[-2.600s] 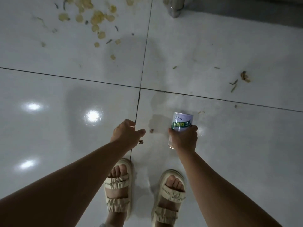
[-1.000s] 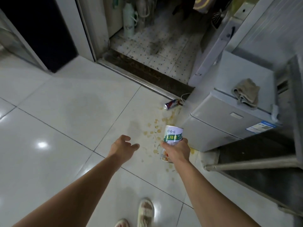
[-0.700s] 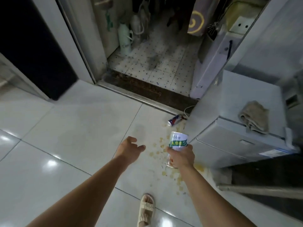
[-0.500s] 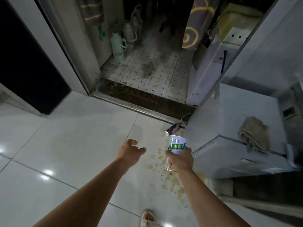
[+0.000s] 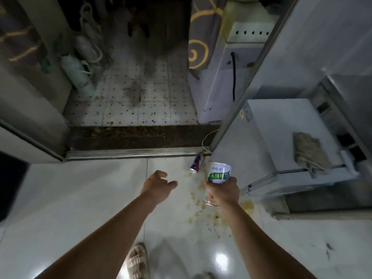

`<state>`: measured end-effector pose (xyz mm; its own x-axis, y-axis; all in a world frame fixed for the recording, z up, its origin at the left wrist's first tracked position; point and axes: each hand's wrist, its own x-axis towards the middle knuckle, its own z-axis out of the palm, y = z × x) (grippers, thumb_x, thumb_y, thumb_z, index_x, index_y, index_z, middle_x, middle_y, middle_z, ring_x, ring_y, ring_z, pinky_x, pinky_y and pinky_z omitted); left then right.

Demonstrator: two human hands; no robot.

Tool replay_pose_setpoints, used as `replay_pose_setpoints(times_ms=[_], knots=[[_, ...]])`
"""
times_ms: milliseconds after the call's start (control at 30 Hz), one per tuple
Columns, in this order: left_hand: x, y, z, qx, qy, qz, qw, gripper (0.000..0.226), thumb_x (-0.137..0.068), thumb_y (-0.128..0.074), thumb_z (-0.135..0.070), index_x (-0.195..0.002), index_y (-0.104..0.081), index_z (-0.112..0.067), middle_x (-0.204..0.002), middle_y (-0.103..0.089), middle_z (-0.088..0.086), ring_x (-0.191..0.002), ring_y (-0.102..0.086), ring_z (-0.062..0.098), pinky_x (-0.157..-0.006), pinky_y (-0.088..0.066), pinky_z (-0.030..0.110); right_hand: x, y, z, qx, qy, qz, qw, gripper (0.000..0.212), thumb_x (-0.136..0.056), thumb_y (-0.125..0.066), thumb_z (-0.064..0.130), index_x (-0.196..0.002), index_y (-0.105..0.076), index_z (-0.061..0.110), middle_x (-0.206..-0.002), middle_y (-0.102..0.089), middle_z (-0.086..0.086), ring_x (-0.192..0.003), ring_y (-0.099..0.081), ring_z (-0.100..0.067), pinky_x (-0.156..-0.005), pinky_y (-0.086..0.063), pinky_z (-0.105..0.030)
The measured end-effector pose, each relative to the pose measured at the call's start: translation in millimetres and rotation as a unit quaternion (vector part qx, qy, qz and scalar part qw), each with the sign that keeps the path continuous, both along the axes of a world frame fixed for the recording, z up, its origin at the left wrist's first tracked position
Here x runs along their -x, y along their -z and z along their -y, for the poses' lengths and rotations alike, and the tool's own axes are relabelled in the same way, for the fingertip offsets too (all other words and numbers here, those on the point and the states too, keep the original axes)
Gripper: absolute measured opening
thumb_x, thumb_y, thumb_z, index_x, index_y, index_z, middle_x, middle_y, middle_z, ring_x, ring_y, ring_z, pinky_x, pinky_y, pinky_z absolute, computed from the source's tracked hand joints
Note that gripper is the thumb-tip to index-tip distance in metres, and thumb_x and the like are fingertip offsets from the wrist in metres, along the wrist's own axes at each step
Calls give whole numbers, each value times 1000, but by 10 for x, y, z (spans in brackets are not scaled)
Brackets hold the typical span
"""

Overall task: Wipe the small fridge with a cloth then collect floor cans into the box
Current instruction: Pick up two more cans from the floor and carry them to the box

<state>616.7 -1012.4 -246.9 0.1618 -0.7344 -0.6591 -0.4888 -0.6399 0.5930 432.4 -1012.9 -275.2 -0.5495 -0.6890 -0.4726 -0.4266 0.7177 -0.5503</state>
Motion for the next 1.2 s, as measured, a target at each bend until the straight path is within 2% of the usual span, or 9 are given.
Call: replay_pose_setpoints(times_ms=[167,267,400,500,733,933,1000,1100,1200], knots=[[-112,158,429,-19,65,2,998,51,-82,-68,-34,-125,-50,-14,-113,-65,6,-104,-60,26,-91,-50,35,-151,116,168,-15,44,5,999,69,-67,-79,35,-116,-42,2,-113,-61,-16,-107,-58,-33,-83,-47,-35],[-39,315,706,-37,91,-8,995,52,-82,-68,-35,-126,-50,-15,-111,-63,5,-103,-60,25,-89,-50,33,-125,252,306,-16,73,20,997,69,-65,-81,36,-114,-44,4,-112,-62,-15,-104,-60,-32,-80,-49,-34],[148,626,1114,-54,126,-1,991,53,-82,-66,-37,-127,-49,-15,-117,-62,6,-110,-57,25,-96,-48,39,-15,563,542,-25,113,37,993,68,-65,-81,33,-115,-45,3,-112,-62,-15,-102,-60,-31,-73,-45,-28],[341,998,1466,-58,156,13,986,54,-83,-64,-38,-130,-46,-15,-121,-61,5,-114,-55,24,-98,-46,38,102,922,741,-35,125,35,991,70,-66,-82,32,-117,-45,2,-114,-62,-17,-104,-60,-33,-78,-48,-32],[675,2216,2041,-94,177,18,979,57,-84,-65,-38,-132,-44,-16,-124,-59,5,-113,-56,24,-98,-46,38,290,1934,1181,-68,118,24,990,72,-65,-82,34,-118,-44,4,-116,-61,-15,-105,-59,-32,-79,-47,-32],[892,3499,2407,-95,217,55,970,60,-83,-65,-40,-133,-42,-17,-129,-56,7,-113,-56,25,-94,-49,36,359,3034,1448,-83,87,17,993,75,-65,-81,34,-122,-41,4,-118,-59,-12,-106,-59,-31,-86,-52,-40],[961,3945,2514,-86,232,61,967,61,-83,-65,-40,-134,-41,-17,-130,-55,8,-112,-56,25,-89,-49,33,389,3415,1521,-85,82,4,993,75,-66,-80,34,-122,-42,4,-116,-60,-12,-104,-60,-31,-83,-53,-41],[1041,4578,2644,-68,260,70,961,63,-83,-65,-40,-135,-39,-15,-129,-55,8,-101,-58,22,-71,-45,24,426,3982,1609,-94,58,-10,994,74,-69,-78,36,-124,-39,4,-115,-59,-12,-102,-60,-30,-80,-53,-38],[1143,5186,2755,-50,278,93,955,63,-83,-65,-41,-134,-39,-14,-130,-55,9,-108,-57,25,-72,-40,25,474,4518,1643,-94,58,-6,994,73,-70,-78,35,-125,-39,6,-117,-58,-9,-105,-59,-28,-80,-52,-35]])
